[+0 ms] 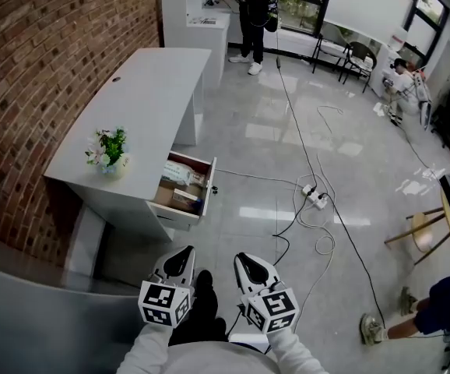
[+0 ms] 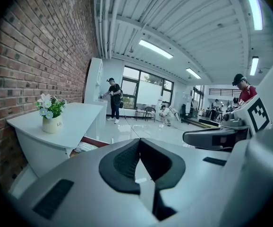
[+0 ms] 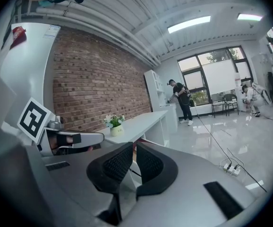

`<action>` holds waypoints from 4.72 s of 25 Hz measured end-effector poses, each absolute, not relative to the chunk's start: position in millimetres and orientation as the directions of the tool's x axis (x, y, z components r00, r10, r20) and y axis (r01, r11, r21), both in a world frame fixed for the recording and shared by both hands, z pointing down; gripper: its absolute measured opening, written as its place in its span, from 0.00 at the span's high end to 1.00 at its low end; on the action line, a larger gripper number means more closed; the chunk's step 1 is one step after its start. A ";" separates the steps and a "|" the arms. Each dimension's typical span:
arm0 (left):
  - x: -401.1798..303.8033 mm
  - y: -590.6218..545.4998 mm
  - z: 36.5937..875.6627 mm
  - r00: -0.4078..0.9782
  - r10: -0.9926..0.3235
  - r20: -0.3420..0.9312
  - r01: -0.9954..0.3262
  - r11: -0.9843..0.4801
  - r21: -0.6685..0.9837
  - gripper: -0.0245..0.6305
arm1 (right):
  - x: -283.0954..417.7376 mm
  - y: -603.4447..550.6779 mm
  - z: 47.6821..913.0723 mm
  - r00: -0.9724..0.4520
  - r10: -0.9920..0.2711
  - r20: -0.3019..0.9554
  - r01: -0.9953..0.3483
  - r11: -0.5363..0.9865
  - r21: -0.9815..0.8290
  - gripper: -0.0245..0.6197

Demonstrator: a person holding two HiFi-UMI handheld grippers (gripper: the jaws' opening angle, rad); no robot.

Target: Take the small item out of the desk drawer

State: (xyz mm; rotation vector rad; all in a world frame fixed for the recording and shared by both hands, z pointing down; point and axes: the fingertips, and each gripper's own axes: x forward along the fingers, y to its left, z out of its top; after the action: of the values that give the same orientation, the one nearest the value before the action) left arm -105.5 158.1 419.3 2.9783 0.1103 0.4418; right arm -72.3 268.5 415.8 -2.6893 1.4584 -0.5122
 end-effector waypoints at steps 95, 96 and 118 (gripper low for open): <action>31.4 -132.5 550.6 0.634 -0.544 0.550 -0.734 -0.646 0.207 0.93 | 154.0 -95.5 740.4 -0.237 -0.407 0.882 -0.965 0.203 -0.165 0.63; 29.9 -133.3 550.4 0.630 -0.548 0.550 -0.738 -0.642 0.207 0.93 | 153.4 -96.1 745.1 -0.236 -0.395 0.888 -0.964 0.210 -0.162 0.63; 6.1 -139.0 557.8 0.585 -0.597 0.549 -0.787 -0.581 0.207 0.93 | 146.9 -107.1 810.5 -0.181 -0.248 0.952 -0.953 0.283 -0.108 0.64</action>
State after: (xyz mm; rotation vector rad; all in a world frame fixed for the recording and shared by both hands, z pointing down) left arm 6.1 -139.0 557.8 2.3852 -1.1087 0.5968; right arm 146.9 -107.1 810.5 -2.0737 3.0229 -1.7848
